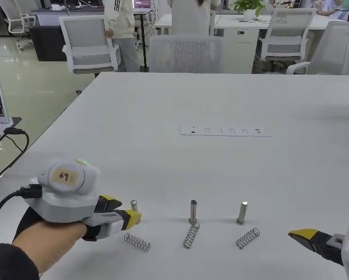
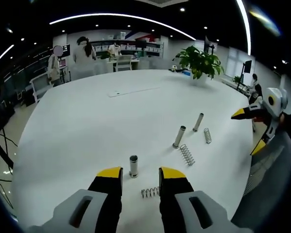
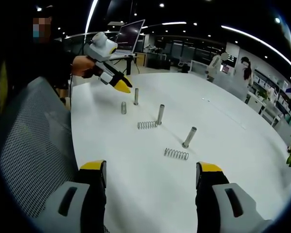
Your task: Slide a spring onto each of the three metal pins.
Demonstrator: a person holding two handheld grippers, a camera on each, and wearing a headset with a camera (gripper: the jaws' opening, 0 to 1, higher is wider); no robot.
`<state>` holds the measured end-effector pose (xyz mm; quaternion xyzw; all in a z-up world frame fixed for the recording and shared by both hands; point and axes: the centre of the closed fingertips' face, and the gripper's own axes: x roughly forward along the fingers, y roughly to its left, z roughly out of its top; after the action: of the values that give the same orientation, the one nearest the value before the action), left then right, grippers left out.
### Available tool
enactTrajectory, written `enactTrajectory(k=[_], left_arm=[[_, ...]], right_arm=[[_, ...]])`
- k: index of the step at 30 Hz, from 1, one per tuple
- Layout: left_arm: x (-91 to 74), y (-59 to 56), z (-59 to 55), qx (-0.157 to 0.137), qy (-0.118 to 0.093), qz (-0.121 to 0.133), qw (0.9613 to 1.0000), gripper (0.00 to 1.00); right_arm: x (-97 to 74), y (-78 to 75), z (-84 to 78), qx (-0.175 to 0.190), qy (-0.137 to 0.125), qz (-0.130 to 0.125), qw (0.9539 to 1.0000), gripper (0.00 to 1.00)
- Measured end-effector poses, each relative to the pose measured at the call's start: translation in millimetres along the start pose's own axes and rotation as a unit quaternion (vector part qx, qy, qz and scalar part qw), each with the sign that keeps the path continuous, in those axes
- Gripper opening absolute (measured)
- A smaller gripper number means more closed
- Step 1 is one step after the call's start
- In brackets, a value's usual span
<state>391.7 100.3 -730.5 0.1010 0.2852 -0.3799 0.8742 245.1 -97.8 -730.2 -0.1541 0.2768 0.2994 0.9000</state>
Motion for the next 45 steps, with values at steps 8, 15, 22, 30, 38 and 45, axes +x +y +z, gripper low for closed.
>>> enactTrajectory(k=[8,15,22,30,38,45], left_arm=[[-11.7,-6.4,-3.3,-0.001,-0.017,-0.011,0.9998,0.24],[-19.7,-9.1,-12.5,-0.006,-0.025,-0.019,0.9995,0.23],[-23.4,-17.9,-23.5,0.009,-0.029,-0.044,0.9986,0.23],[-13.5,-20.9,-33.5,0.032,-0.027,-0.078,0.9961,0.24],[-4.0,-30.1,-33.9,0.058,-0.028,-0.131,0.9893,0.34],[5.7,-35.2,-36.4,0.067,-0.017,-0.159,0.9849,0.36]], right_arm=[[-0.8,-1.0,0.9,0.001,-0.003,-0.003,1.0,0.74],[-0.5,-0.8,-0.4,0.002,-0.001,-0.002,1.0,0.74],[0.6,0.5,-2.1,0.0,0.003,0.001,1.0,0.74],[1.5,2.0,-3.8,-0.001,0.01,0.003,0.9999,0.74],[2.6,0.6,-9.1,0.006,0.019,0.001,0.9998,0.74],[3.6,-0.9,-11.9,0.011,0.025,-0.001,0.9996,0.74]])
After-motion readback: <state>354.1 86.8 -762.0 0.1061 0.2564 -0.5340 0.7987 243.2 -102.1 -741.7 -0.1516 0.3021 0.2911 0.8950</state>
